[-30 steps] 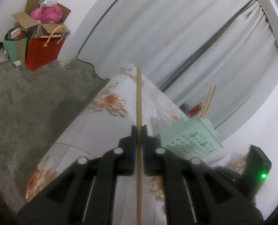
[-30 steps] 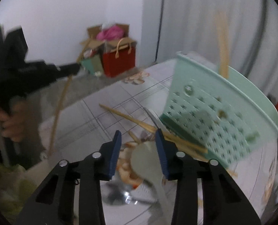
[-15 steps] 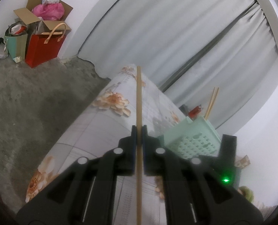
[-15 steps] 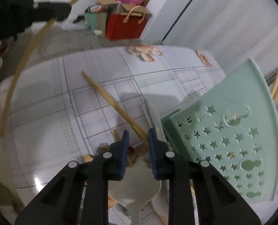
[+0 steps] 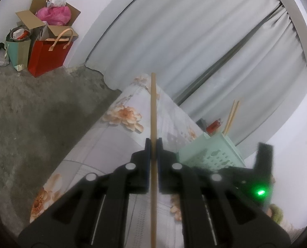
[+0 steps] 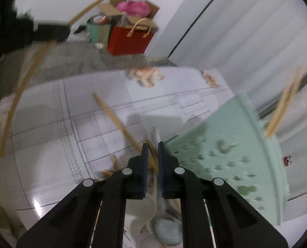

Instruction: Organize utensils

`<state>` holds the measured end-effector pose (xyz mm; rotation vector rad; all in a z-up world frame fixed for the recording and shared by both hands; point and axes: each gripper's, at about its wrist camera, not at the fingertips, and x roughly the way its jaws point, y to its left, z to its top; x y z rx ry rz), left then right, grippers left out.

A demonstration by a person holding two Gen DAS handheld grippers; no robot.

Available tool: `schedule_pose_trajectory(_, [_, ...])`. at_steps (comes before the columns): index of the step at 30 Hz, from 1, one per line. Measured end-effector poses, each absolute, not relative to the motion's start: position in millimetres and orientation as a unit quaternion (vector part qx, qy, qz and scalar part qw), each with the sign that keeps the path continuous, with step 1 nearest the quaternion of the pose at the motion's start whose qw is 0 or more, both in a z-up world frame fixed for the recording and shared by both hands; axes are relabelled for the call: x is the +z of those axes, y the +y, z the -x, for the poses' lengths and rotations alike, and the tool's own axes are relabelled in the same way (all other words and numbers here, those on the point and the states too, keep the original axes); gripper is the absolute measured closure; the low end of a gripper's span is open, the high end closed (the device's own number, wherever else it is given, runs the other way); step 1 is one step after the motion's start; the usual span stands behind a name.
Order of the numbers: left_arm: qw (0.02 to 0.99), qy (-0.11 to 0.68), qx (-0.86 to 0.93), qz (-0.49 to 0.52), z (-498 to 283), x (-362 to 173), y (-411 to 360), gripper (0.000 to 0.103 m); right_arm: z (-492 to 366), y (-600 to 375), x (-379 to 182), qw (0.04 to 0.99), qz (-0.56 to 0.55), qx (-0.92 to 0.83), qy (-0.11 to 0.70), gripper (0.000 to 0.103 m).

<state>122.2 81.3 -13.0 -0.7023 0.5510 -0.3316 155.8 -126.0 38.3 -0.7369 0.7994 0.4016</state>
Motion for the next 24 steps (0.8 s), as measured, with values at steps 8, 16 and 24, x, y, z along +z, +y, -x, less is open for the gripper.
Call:
schedule_pose_trajectory(8, [0.894,0.251,-0.164,0.333,-118,-5,79,0.099,-135,-171,115,0.908,0.249,0.141,0.306,0.097])
schedule_pose_trajectory(16, [0.896,0.248,-0.174,0.323,-117,0,71,0.099,-117,-215,156,0.945,0.158,0.109,0.264,0.097])
schedule_pose_trajectory(24, [0.901,0.246,-0.181,0.308,-114,6,59,0.099,-99,-245,173,0.962,0.099,0.09,0.237,0.098])
